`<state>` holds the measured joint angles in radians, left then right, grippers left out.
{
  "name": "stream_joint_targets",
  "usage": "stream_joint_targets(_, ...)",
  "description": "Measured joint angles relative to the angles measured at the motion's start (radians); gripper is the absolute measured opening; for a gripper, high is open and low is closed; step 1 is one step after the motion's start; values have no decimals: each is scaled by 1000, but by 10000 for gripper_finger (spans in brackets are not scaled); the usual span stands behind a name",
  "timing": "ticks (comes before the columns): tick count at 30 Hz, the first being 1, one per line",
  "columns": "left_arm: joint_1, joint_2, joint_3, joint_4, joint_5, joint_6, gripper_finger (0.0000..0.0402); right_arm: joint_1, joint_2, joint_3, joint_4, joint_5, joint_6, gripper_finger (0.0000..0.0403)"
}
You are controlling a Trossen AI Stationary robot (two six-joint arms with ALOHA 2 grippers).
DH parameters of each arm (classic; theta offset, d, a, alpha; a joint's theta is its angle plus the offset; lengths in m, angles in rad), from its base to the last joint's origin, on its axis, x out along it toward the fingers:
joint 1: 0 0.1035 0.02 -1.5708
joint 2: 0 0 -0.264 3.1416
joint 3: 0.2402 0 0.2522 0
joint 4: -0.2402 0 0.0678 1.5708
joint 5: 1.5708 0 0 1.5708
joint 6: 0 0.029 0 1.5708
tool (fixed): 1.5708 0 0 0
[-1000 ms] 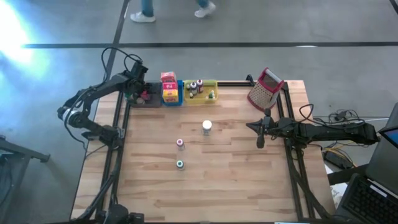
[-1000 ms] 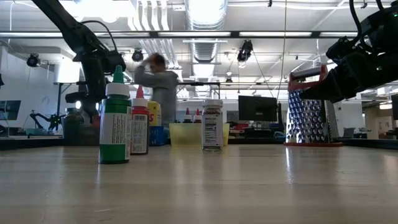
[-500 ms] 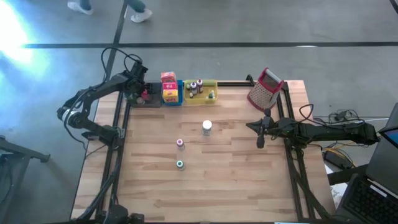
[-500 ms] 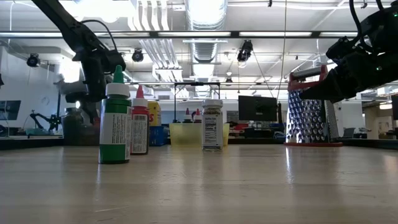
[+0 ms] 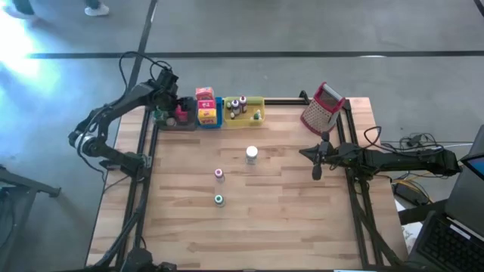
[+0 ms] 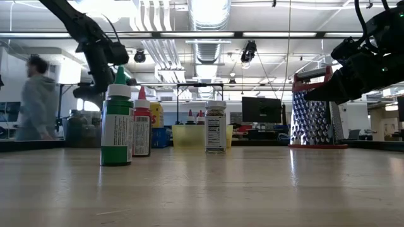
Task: Pick & Place Kitchen Items
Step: Put the pink food coloring bottle into the yellow bin
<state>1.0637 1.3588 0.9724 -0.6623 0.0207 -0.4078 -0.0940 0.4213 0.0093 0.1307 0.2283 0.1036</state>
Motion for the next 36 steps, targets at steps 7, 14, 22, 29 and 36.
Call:
stream_joint_targets(7, -5, -51, 65, -74, 6, -30, 273, 0, 0, 0, 0, 0, 0, 8)
stream_joint_targets(14, -42, -147, 103, -79, 6, -33, 273, 0, 0, 0, 0, 0, 0, 8)
stream_joint_targets(22, -193, -255, 141, 12, -66, -39, 273, 0, 0, 0, 0, 0, 0, 8)
stream_joint_targets(29, -433, -264, 177, 213, -149, 18, 273, 0, 0, 0, 0, 0, 0, 8)
stream_joint_targets(36, -641, -208, 186, 421, -153, 184, 273, 0, 0, 0, 0, 0, 0, 8)
